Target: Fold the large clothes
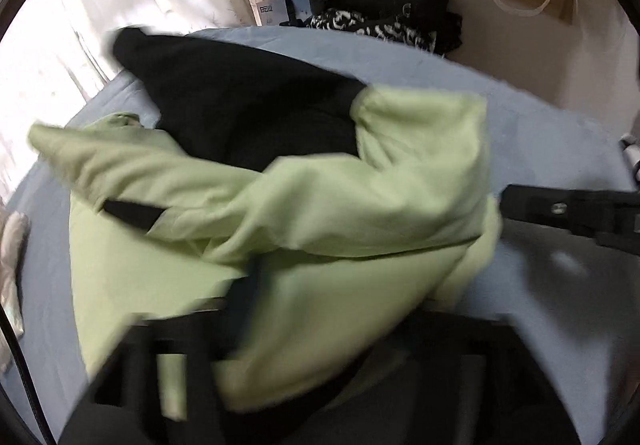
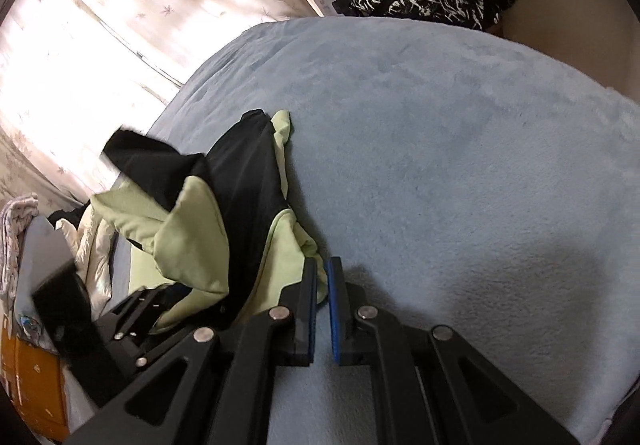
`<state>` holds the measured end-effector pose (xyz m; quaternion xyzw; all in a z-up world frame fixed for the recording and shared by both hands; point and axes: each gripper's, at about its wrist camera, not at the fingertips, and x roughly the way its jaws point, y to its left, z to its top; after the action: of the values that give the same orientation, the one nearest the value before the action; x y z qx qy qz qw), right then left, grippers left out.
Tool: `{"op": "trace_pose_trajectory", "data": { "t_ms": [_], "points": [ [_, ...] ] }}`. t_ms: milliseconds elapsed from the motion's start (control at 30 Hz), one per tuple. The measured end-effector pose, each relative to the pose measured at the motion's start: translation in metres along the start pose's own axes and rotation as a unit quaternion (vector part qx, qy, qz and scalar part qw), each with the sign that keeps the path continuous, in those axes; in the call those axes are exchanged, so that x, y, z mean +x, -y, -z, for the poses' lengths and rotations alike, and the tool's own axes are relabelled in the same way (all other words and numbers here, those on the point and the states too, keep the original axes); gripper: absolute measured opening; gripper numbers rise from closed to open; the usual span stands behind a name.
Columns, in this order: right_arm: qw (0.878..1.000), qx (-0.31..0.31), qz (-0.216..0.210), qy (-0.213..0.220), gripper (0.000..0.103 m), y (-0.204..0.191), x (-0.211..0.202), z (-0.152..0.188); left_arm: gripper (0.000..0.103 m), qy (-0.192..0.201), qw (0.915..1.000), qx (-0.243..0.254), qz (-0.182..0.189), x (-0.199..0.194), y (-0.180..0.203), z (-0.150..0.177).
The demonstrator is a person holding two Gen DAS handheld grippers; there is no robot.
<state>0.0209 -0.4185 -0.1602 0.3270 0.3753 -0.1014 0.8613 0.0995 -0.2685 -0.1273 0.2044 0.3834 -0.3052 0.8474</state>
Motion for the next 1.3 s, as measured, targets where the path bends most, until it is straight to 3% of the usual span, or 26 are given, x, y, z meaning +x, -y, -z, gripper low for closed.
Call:
{"op": "trace_pose_trajectory", "data": {
  "t_ms": [67,133,167,333,467,600,633,733,900,967,1000,1100,1167,1233,1300],
  "points": [
    [1.0,-0.01,0.004,0.004,0.01,-0.005,-0.004,-0.003,0.091,0.015,0.9994,-0.02,0.023,-0.019,-0.008,0.004],
    [1.0,-0.02,0.002,0.012,0.032,-0.009,-0.01,-0.005,0.091,0.018,0.9977,-0.039,0.052,-0.04,-0.018,0.011],
    [0.999,-0.028,0.001,0.022,0.035,-0.014,-0.015,-0.007,0.091,0.022,0.9967,-0.053,0.057,-0.05,-0.024,0.013],
    [0.996,-0.074,-0.022,0.043,0.036,-0.038,-0.033,-0.017,0.09,0.045,0.9889,-0.134,0.046,-0.089,-0.072,0.031],
    [0.99,-0.129,-0.057,0.029,0.037,-0.068,-0.032,-0.031,0.09,0.027,0.973,-0.225,0.042,-0.082,-0.12,0.041],
    [0.979,-0.19,-0.077,-0.008,0.067,-0.099,-0.006,-0.037,0.09,-0.008,0.9537,-0.298,0.041,-0.064,-0.156,0.06],
    [0.974,-0.21,-0.08,-0.023,0.067,-0.106,0.004,-0.037,0.09,-0.015,0.9482,-0.314,0.046,-0.06,-0.162,0.065],
    [0.961,-0.259,-0.066,-0.07,0.067,-0.125,0.036,-0.034,0.09,-0.025,0.9384,-0.34,0.057,-0.047,-0.169,0.077],
    [0.952,-0.288,-0.045,-0.095,0.066,-0.146,0.071,-0.032,0.09,-0.028,0.9386,-0.339,0.056,-0.043,-0.169,0.077],
    [0.949,-0.292,-0.05,-0.109,0.038,-0.148,0.078,-0.031,0.09,-0.024,0.9408,-0.333,0.059,-0.043,-0.165,0.074],
    [0.951,-0.282,-0.053,-0.114,0.018,-0.147,0.079,-0.034,0.09,-0.023,0.9418,-0.33,0.058,-0.044,-0.163,0.072],
    [0.973,-0.188,-0.099,-0.089,0.015,-0.12,0.066,-0.055,0.09,-0.017,0.9464,-0.318,0.056,-0.048,-0.158,0.068],
    [0.986,-0.104,-0.101,-0.08,0.015,-0.088,0.066,-0.068,0.09,-0.017,0.949,-0.31,0.057,-0.047,-0.153,0.066],
    [0.992,-0.03,-0.077,-0.097,0.015,-0.051,0.08,-0.073,0.09,-0.023,0.9497,-0.306,0.061,-0.042,-0.15,0.066],
    [0.99,-0.008,-0.078,-0.119,0.015,-0.031,0.089,-0.071,0.09,-0.028,0.95,-0.304,0.065,-0.038,-0.149,0.067]
  ]
}}
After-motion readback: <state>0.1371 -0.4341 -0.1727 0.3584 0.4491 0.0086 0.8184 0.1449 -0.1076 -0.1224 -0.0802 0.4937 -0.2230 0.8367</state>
